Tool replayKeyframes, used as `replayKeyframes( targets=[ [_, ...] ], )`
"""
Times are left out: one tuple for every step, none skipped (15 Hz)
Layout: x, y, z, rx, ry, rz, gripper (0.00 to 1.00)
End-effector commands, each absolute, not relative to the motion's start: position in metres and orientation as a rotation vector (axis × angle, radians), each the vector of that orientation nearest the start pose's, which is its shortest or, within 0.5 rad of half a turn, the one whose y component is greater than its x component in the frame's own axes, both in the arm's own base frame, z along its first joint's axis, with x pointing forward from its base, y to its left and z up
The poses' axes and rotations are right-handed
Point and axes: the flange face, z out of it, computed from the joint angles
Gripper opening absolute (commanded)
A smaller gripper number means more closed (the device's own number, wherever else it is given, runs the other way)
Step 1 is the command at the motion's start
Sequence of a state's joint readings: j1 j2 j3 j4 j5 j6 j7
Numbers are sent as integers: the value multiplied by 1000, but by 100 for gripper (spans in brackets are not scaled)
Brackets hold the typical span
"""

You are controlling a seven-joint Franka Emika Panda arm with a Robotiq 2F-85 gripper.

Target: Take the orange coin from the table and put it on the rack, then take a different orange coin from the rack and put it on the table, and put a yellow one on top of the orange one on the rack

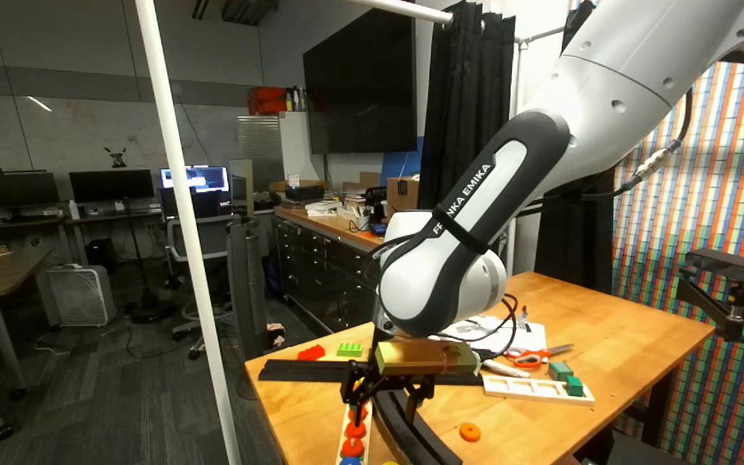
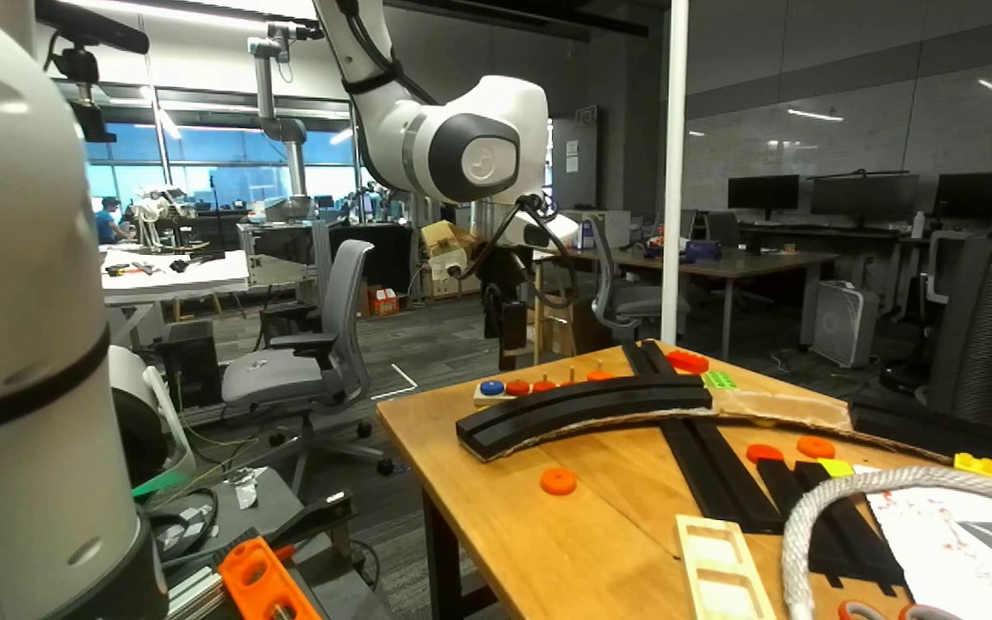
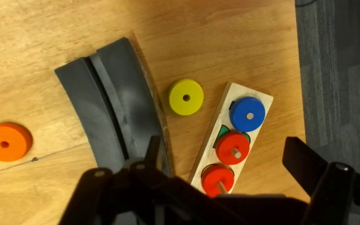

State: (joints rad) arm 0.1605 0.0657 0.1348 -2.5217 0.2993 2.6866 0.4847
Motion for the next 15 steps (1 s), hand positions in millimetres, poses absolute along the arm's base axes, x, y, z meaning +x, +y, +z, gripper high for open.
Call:
replayKeyframes(
  targets=[
    [465,146,257,-2874,577,20,100],
    [465,149,254,-2875,562,41,100],
    [465,152,250,-2875,552,68,100],
    [464,154,247,-2873,544,93,100],
    [463,156,242,-2874,532,117,100],
    [461,157,239,-2874,515,135,100],
    [460,158,235,-2873,505,151,100],
    [458,158,231,-2873,491,163,100],
    [457,158,228,-2873,482,177,100],
    [455,158,224,-2872,471,186,100],
    [454,158,220,-2869,460,194,100],
    [454,158,217,-2865,452,204,100],
    [453,157,212,-2862,447,215,100],
    [453,156,208,-2862,446,225,100],
    [452,155,206,-2869,453,231,100]
  ],
)
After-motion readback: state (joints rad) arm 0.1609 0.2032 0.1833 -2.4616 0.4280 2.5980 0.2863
